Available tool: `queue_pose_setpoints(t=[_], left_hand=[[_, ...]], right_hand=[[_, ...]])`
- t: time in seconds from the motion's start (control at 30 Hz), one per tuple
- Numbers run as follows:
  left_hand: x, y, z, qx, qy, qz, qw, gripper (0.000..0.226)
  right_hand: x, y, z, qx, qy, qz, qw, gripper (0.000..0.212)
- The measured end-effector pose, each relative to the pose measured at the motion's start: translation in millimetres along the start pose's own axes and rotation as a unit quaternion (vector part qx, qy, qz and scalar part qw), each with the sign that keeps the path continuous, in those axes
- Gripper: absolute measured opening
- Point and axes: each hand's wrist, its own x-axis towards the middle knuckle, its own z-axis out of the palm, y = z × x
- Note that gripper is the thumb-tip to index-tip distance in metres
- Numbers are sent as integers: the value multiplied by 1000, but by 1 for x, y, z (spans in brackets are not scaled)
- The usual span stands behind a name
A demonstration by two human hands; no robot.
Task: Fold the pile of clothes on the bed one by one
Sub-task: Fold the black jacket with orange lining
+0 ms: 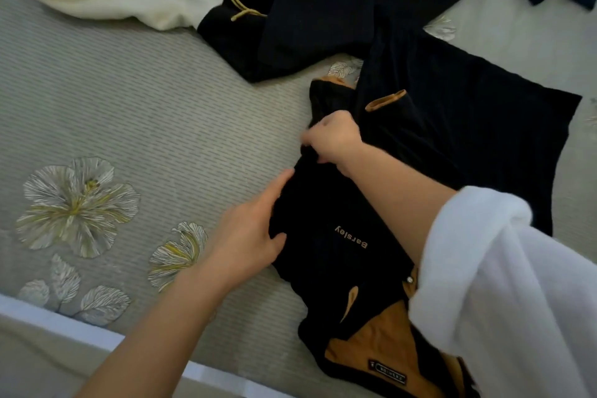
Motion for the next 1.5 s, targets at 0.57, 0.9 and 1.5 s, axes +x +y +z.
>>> queue_pose_setpoints(t=[0.57, 0.9, 1.5], left_hand=[[2, 36, 84, 228, -99, 15, 968, 73], [3, 42, 90, 242, -92, -20, 966, 80], [14, 57, 96, 211, 13, 32, 977, 57]], right_hand=[[-64, 145, -123, 581, 50, 173, 794, 36], [-22, 116, -174, 581, 95, 107, 801, 29], [-18, 236, -211, 389, 313, 182, 847, 43]])
